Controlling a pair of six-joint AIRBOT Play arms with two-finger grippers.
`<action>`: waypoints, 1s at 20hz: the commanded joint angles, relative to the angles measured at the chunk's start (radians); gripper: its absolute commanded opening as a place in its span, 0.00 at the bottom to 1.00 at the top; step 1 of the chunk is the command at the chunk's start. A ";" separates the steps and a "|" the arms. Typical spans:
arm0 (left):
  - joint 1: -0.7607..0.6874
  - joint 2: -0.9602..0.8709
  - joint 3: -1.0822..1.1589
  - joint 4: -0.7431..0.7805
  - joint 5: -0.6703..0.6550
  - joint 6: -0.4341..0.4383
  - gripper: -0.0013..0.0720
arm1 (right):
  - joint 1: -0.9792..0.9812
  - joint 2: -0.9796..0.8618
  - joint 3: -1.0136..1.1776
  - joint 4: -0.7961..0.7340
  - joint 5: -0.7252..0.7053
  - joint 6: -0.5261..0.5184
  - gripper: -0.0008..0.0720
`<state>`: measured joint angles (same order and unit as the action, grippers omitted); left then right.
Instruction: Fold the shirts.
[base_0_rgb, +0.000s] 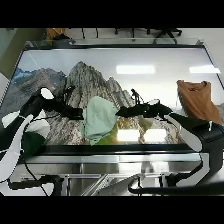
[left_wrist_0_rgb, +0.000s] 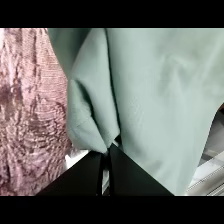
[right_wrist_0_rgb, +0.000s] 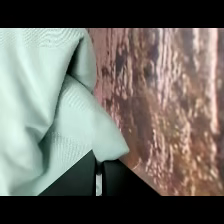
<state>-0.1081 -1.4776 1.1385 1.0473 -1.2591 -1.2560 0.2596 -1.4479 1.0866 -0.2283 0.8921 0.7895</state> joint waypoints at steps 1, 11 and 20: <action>0.026 0.058 0.013 0.002 -0.027 -0.001 0.04 | -0.043 0.060 0.048 0.028 0.077 -0.029 0.03; 0.274 0.603 0.573 0.004 -0.126 -0.063 0.04 | -0.451 0.647 0.577 -0.093 0.332 0.071 0.03; 0.273 0.744 0.439 0.033 -0.068 -0.061 0.04 | -0.452 0.731 0.589 -0.381 0.397 0.122 0.03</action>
<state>0.1623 -0.7452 1.6680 1.0668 -1.3533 -1.3167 -0.1886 -0.6975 1.6711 -0.4980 1.2491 0.8722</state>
